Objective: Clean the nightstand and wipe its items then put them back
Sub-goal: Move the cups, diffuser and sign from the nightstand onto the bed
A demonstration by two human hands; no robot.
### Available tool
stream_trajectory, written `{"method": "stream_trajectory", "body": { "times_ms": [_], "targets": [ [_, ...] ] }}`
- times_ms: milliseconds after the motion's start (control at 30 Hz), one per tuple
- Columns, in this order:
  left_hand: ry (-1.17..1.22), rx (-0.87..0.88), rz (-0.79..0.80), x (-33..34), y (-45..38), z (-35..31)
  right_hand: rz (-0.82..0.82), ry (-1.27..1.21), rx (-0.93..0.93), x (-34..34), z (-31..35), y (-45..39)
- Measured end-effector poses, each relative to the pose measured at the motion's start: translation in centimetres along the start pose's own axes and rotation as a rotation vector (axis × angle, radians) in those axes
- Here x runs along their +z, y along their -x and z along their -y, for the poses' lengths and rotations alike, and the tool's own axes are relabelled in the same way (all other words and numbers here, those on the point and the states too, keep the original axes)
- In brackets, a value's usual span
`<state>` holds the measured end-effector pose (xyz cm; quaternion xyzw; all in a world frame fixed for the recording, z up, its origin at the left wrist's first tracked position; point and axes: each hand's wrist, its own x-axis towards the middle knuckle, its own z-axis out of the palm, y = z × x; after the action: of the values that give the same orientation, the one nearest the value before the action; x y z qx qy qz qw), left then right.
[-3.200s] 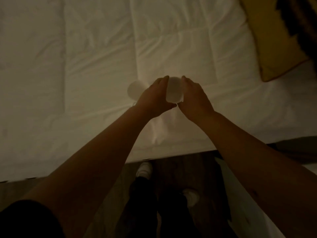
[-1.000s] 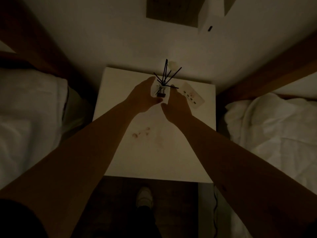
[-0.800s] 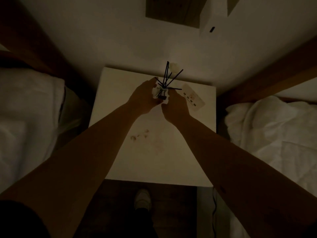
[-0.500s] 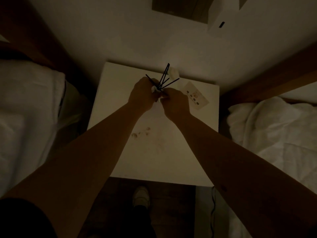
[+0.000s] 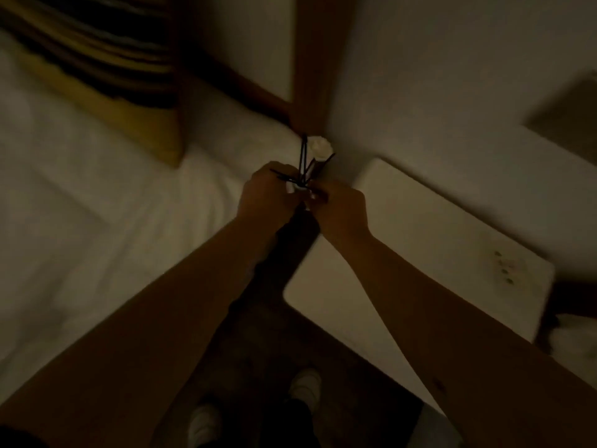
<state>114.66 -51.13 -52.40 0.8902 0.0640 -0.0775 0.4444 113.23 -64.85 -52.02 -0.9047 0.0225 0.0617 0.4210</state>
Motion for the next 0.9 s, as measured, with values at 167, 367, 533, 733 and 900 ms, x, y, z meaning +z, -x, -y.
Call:
{"method": "stream_trajectory", "body": {
  "times_ms": [167,367,533,733,900],
  "targets": [
    [-0.249,0.097,-0.199,-12.6,3.0,6.9,0.139,-0.017,-0.164,10.0,9.5,-0.5],
    [-0.304,-0.082,-0.358,-21.9,8.0,15.3,0.296,0.030,-0.378,20.5,17.8,2.3],
    [-0.333,-0.226,-0.366,-25.5,12.1,21.0,0.429,0.067,-0.467,26.7,20.7,5.1],
    [-0.311,-0.312,-0.365,-26.4,14.9,25.3,0.531,0.035,-0.435,31.2,21.2,7.0],
    [-0.392,-0.325,-0.302,-25.8,15.3,27.2,0.564,0.065,-0.404,32.3,20.3,7.1]
  ]
}}
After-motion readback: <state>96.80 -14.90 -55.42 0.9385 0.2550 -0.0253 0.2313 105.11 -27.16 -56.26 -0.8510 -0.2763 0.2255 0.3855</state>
